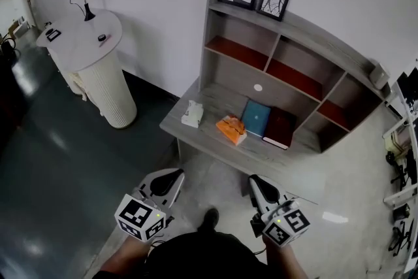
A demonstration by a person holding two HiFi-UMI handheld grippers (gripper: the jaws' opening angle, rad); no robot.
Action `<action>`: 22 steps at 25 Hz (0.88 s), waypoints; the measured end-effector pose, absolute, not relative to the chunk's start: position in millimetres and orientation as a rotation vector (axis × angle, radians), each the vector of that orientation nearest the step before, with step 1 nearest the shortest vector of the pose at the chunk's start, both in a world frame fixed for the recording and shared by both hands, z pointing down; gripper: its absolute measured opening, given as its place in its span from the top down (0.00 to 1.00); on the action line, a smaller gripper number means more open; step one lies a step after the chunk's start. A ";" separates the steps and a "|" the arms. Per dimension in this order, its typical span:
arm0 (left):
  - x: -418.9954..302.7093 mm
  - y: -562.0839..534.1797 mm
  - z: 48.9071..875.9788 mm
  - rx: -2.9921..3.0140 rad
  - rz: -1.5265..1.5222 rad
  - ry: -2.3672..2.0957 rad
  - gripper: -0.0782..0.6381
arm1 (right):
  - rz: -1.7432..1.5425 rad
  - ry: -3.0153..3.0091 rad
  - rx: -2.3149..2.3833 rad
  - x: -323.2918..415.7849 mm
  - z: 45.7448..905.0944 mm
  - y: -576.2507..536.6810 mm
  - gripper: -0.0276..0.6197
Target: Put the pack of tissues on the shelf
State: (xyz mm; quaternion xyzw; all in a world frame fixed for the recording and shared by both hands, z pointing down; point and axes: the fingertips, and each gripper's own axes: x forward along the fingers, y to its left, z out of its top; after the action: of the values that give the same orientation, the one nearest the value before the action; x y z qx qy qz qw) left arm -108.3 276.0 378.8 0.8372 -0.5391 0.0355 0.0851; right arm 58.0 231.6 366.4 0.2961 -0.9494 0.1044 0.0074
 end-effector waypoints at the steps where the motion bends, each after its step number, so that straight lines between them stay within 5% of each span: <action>1: -108.0 262.7 376.4 2.493 0.109 -1.615 0.87 | 0.333 -2.969 0.912 57.3 366.7 218.9 0.93; 22: -138.8 70.3 391.0 2.461 0.148 -1.612 0.87 | 0.383 -2.920 0.887 29.2 383.8 43.8 0.93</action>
State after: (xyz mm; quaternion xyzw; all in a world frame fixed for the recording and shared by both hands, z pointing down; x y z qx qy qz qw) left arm -138.8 70.3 391.0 0.8314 -0.5447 0.0500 0.0979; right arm 29.2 43.8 383.8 0.2882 -0.9489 0.1245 0.0327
